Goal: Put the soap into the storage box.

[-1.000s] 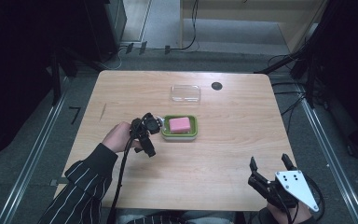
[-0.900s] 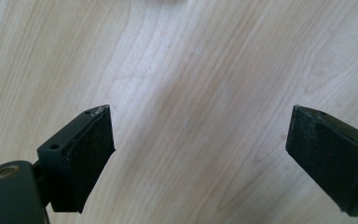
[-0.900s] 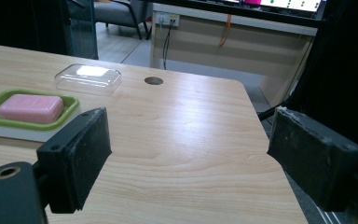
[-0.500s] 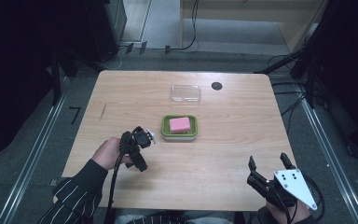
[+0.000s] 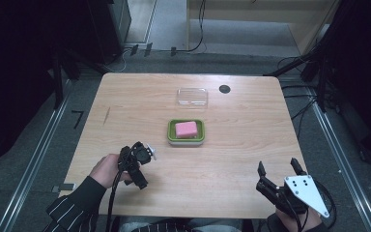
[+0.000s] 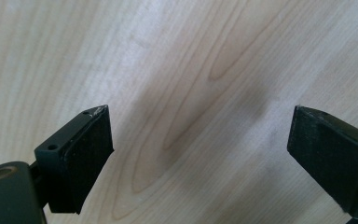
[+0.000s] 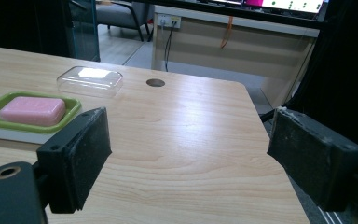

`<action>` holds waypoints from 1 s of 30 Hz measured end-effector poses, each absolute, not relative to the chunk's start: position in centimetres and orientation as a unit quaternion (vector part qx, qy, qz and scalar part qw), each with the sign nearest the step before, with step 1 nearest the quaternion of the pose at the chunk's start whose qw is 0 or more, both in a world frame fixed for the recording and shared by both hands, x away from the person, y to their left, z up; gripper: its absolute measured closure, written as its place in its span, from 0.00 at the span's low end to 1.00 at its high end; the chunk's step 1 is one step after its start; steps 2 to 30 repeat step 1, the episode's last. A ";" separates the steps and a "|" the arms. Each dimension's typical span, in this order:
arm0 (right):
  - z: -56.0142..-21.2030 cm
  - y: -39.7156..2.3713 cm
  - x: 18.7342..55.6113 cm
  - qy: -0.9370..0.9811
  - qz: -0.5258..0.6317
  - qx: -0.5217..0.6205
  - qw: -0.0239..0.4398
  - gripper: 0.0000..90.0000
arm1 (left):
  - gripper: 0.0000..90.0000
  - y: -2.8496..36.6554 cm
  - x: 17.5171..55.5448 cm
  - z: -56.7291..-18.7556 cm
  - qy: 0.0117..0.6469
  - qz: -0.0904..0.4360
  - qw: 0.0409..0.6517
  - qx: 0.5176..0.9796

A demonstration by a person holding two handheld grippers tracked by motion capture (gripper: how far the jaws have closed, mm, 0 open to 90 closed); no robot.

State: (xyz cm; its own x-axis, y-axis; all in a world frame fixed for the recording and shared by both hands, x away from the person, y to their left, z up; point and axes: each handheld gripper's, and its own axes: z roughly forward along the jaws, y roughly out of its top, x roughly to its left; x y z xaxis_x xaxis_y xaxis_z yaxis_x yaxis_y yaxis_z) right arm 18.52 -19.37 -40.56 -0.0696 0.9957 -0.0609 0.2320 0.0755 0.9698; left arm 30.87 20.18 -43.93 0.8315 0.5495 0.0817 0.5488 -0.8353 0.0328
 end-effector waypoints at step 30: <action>-40.6 -19.4 18.5 0.587 0.435 0.522 0.439 0.14 | 0.08 20.3 30.8 -44.0 0.284 0.039 0.001 0.958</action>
